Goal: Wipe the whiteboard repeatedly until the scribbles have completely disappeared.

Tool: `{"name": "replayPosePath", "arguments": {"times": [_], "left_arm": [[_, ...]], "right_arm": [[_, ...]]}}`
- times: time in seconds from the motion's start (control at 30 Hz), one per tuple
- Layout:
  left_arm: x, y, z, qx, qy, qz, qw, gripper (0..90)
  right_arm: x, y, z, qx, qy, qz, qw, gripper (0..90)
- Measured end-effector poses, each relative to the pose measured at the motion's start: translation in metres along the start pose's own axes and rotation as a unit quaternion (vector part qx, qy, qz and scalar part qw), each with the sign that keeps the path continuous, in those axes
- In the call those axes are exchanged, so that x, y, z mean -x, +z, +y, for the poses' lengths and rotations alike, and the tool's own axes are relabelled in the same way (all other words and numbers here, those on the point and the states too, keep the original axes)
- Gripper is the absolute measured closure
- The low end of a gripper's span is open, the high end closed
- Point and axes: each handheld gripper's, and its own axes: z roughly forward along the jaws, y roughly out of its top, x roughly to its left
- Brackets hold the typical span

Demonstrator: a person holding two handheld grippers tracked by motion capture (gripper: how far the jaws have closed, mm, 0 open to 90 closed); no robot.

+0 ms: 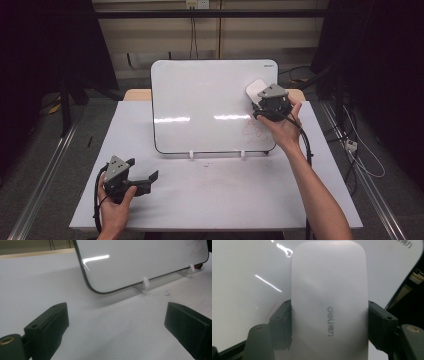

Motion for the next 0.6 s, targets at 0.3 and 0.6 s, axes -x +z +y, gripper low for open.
{"name": "replayPosePath", "arguments": {"times": [0.3,0.6], "left_arm": [[0.000,-0.001,0.000,0.001,0.001,-0.002,1.0000,5.4],[-0.001,-0.001,0.000,0.001,-0.001,-0.002,1.0000,5.4]], "right_arm": [[-0.043,-0.004,-0.015,0.012,-0.042,0.029,0.9986,31.6],[-0.035,-0.001,-0.006,0.018,-0.037,0.027,0.9988,31.6]]}}
